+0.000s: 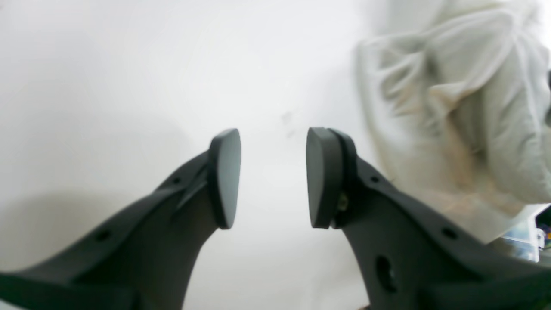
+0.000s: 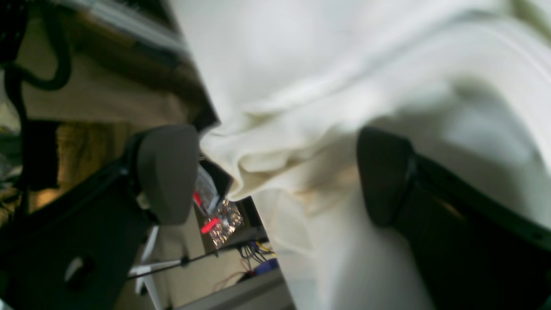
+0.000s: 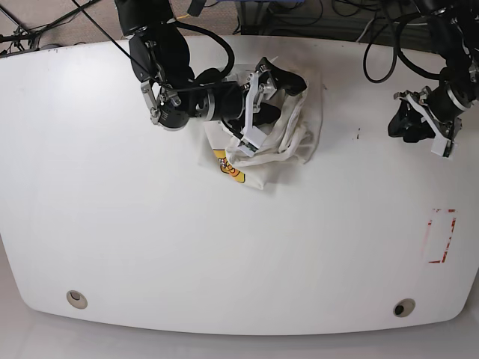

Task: Fold the T-shirt properly
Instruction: 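Shake and spread the shirt with the right gripper, exposing the yellow print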

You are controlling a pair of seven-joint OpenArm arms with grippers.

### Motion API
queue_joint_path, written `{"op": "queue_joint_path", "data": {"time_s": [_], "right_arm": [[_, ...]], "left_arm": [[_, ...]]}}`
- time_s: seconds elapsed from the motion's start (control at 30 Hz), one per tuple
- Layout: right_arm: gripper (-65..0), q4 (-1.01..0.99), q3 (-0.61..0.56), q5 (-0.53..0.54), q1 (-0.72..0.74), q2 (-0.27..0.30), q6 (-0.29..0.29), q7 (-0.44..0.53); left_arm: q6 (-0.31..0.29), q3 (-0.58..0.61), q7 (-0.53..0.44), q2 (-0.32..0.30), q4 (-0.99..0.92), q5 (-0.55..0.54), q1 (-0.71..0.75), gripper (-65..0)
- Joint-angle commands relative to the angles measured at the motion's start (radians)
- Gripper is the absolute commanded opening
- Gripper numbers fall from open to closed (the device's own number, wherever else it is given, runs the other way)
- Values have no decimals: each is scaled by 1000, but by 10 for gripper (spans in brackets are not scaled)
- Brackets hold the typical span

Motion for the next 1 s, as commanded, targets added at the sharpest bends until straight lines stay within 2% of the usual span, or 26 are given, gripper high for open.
{"op": "queue_joint_path", "data": {"time_s": [0.0,0.23,0.33,0.4,0.53,0.57,0.77,0.97], "right_arm": [[-97,6,-43,21,46,8,0,19],[-97,-73,-221,1,156,3,-5,19],[-97,-65,-307,1,167,12,-5,19],[-97,-40,-327,-1,172,38,-5,22],[-97,66,-299,-1,155,83,0,24],[-97,102,-280,1,130,109,1,24],[-97,185,-79,5,32,221,3,25],[-97,194,44,4,-8,232,3,25]], "left_arm": [[-2,-26,-17,-18,17,-22,-6,-413],[-2,-78,-18,-19,19,-17,8,-413],[-2,-86,-18,-19,27,-16,13,-413],[-2,-86,-18,-27,17,-8,8,-413],[-2,-80,-18,-44,17,-5,6,-413],[-2,-83,-18,-46,17,-6,6,-413],[-2,-81,-21,-46,13,0,8,-413],[-2,-80,-21,-44,11,0,8,-413]]}}
